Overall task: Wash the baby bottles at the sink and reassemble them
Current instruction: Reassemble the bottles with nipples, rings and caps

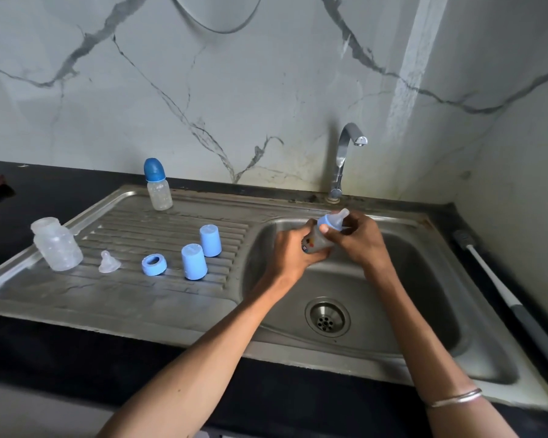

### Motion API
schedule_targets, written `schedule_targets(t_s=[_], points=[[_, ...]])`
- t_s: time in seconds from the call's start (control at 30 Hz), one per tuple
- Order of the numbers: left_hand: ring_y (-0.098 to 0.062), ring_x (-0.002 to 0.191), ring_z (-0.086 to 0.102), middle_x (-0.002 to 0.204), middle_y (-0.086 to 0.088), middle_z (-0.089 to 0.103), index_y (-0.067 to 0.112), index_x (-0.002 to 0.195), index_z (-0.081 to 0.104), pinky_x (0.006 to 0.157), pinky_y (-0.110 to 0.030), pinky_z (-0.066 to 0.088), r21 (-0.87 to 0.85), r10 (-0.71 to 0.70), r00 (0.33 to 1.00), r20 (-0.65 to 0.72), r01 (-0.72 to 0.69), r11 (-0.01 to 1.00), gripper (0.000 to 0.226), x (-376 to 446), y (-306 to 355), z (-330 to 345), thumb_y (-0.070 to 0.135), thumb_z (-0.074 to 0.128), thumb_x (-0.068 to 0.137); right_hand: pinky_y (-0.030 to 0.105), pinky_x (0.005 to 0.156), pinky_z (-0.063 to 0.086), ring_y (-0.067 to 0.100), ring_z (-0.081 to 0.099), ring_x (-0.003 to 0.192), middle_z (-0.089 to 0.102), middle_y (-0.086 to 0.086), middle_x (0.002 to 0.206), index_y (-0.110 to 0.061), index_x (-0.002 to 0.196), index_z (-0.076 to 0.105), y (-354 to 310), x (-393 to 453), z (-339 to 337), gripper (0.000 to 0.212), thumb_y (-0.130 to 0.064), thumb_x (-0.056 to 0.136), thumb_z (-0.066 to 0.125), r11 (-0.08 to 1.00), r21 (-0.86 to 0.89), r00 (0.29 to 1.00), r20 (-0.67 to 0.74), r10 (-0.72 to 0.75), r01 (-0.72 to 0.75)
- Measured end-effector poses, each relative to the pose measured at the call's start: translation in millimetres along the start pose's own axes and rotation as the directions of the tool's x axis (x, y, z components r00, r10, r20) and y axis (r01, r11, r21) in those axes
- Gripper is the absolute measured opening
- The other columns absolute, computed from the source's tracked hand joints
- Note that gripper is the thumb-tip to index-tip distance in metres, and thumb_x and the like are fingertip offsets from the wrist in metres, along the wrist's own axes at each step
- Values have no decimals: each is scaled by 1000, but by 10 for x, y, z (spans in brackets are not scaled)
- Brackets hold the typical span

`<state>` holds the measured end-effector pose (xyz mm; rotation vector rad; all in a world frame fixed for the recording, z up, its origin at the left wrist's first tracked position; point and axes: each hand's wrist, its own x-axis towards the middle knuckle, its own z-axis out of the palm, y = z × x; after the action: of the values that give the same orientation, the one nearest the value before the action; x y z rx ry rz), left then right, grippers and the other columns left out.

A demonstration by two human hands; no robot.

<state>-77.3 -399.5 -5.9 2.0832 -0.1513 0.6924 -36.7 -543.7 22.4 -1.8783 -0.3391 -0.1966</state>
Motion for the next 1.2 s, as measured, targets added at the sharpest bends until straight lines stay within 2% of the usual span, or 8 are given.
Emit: schedule_targets(t_s=[0.1,0.27,0.43,0.67,0.8,0.93,1.07,1.2], points=[[3,66,55,77,-3,73,13,105,74,55,-12,38,-6,-11,1000,-18,11,1000,40,0,-23,5,18,89,68,29,83,54,10,64,94,66,-5,104,-21,110,59,-25,-42,88,56,-49,69,83,996,-53,994,-91,63,-68],[5,59,50,69,7,63,12,108,73,55,-15,38,-61,-66,998,6,66,996,42,29,-16,-7,16,89,69,34,90,55,16,63,111,64,-3,123,-21,127,56,61,39,-15,61,-42,75,80,999,47,989,146,-16,9],[1,63,48,76,-4,70,12,111,71,61,-25,46,-82,-54,998,18,56,995,45,19,-16,-18,20,89,71,40,95,54,13,68,104,72,-1,112,-13,120,66,84,64,-80,34,-12,87,72,990,120,986,144,-85,68],[-17,73,67,81,-2,73,20,116,70,69,-33,52,-10,-45,999,6,45,999,48,-5,-77,-62,31,87,72,31,88,56,14,70,99,74,-1,102,-13,110,68,102,14,42,33,-22,80,80,980,196,995,103,-12,-9],[-17,67,64,75,-2,71,20,111,72,62,-33,50,38,-35,999,-24,36,999,43,-7,-67,-57,28,88,71,17,75,53,2,68,88,71,-8,97,-18,105,61,46,-60,164,57,-44,63,89,993,113,997,-62,41,-34],[-3,58,51,67,4,62,18,110,72,53,-18,39,38,-41,998,-41,42,998,44,21,9,-56,24,88,70,23,81,54,5,64,99,66,-7,111,-19,120,56,34,3,102,63,-41,69,86,999,33,999,41,8,-9],[-4,59,50,70,0,66,17,106,70,56,-29,44,-10,-55,998,-23,55,998,42,35,-2,-34,27,88,70,31,95,53,10,64,111,68,-4,119,-15,127,60,18,26,-1,46,-20,85,76,991,115,988,130,-82,67],[0,59,51,72,3,66,18,107,69,55,-22,41,-1,-35,999,-10,35,999,42,23,-9,-56,29,88,71,29,84,56,13,68,100,72,-4,105,-17,114,67,30,16,30,40,-24,78,81,996,79,998,22,-52,50]])
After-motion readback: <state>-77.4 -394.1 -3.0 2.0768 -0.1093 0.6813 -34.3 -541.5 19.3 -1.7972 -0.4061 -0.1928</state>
